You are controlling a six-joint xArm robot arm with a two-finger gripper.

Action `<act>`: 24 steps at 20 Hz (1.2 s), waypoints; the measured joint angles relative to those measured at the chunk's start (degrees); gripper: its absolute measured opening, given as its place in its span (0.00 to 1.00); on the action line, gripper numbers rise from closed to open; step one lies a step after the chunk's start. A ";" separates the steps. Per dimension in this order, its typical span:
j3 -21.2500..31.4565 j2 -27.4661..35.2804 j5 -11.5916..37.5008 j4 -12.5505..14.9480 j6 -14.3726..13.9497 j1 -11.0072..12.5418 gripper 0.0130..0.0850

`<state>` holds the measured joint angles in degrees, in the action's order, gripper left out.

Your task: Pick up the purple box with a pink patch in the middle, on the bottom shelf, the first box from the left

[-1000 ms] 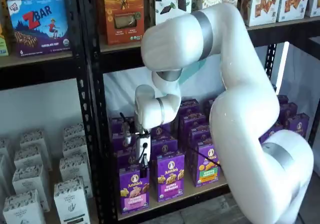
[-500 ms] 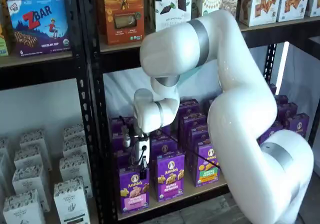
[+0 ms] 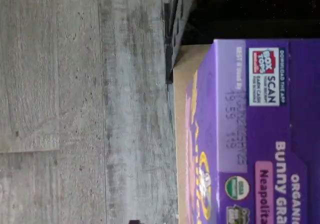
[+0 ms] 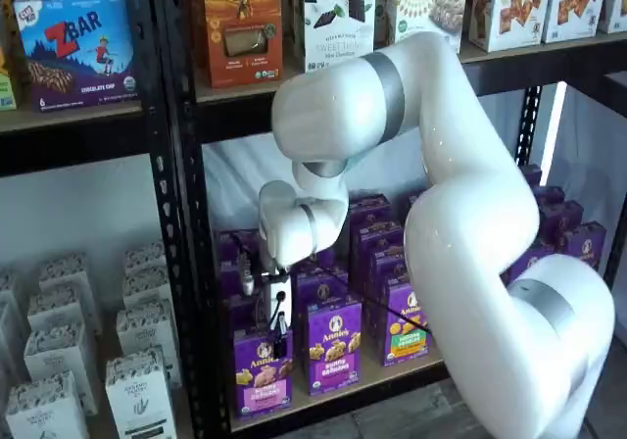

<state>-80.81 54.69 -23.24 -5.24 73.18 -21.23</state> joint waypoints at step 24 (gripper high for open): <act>-3.90 3.70 -1.97 -0.21 0.58 0.43 1.00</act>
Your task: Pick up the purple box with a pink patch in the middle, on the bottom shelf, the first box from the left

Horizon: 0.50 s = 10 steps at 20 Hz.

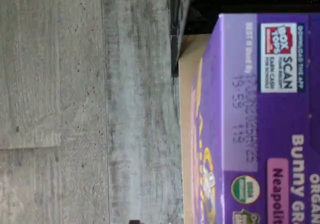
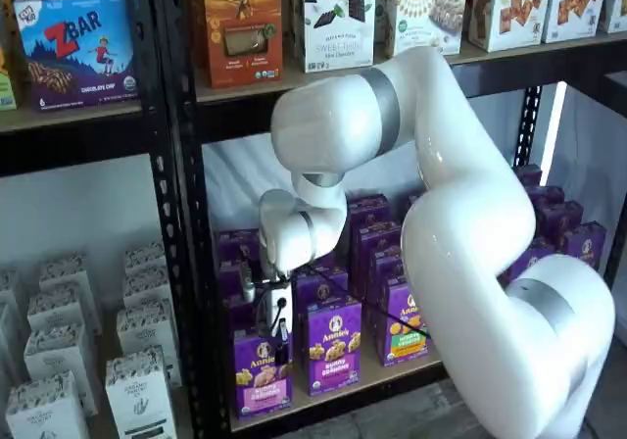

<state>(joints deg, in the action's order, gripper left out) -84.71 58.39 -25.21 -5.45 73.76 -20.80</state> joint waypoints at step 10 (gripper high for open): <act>-0.92 0.30 -1.31 -0.19 0.01 -0.13 0.83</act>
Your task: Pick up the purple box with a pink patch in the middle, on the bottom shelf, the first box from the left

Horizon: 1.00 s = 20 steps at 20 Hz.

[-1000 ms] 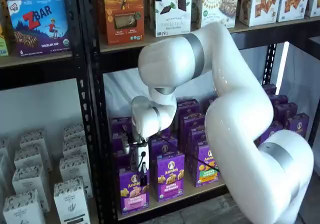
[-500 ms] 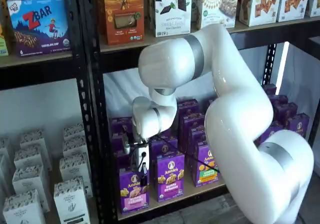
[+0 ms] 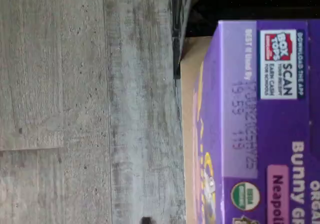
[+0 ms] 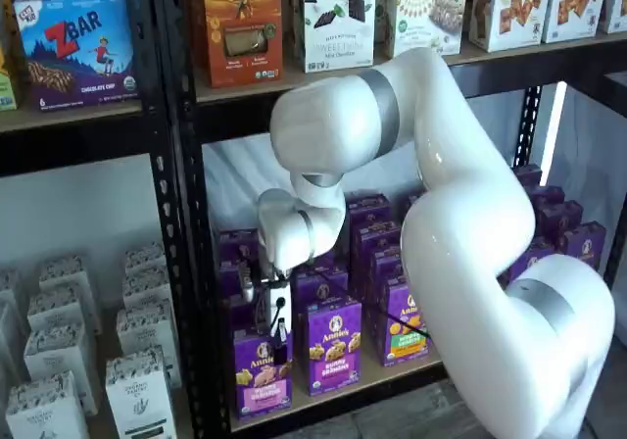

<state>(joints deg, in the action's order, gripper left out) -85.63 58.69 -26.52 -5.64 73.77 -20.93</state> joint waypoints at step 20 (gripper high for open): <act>-0.59 0.55 0.23 0.44 -0.44 -0.03 0.61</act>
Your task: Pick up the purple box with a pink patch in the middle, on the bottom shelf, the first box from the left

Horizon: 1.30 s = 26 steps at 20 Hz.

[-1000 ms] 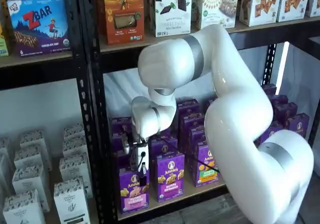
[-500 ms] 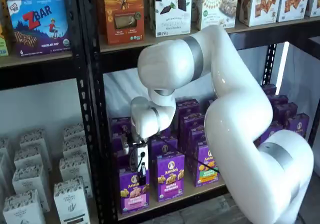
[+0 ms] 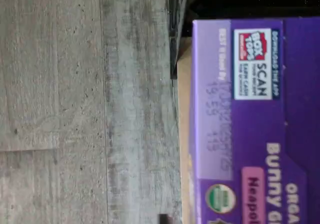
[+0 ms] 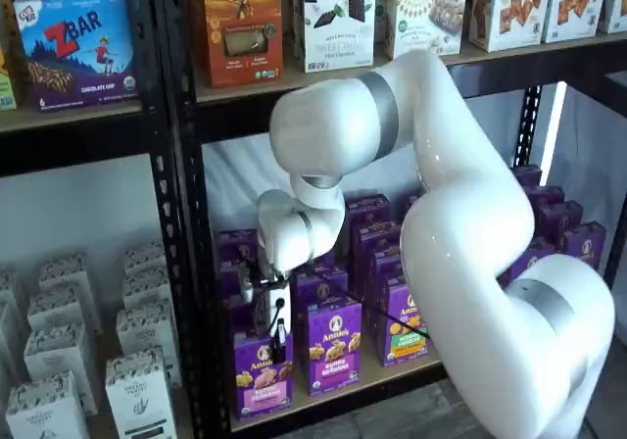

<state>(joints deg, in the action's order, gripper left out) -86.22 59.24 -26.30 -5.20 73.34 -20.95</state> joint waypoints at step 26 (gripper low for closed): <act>1.51 -0.22 2.82 1.02 -1.04 -0.21 0.28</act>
<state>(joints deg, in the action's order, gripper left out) -84.71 59.03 -23.48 -4.18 72.30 -21.16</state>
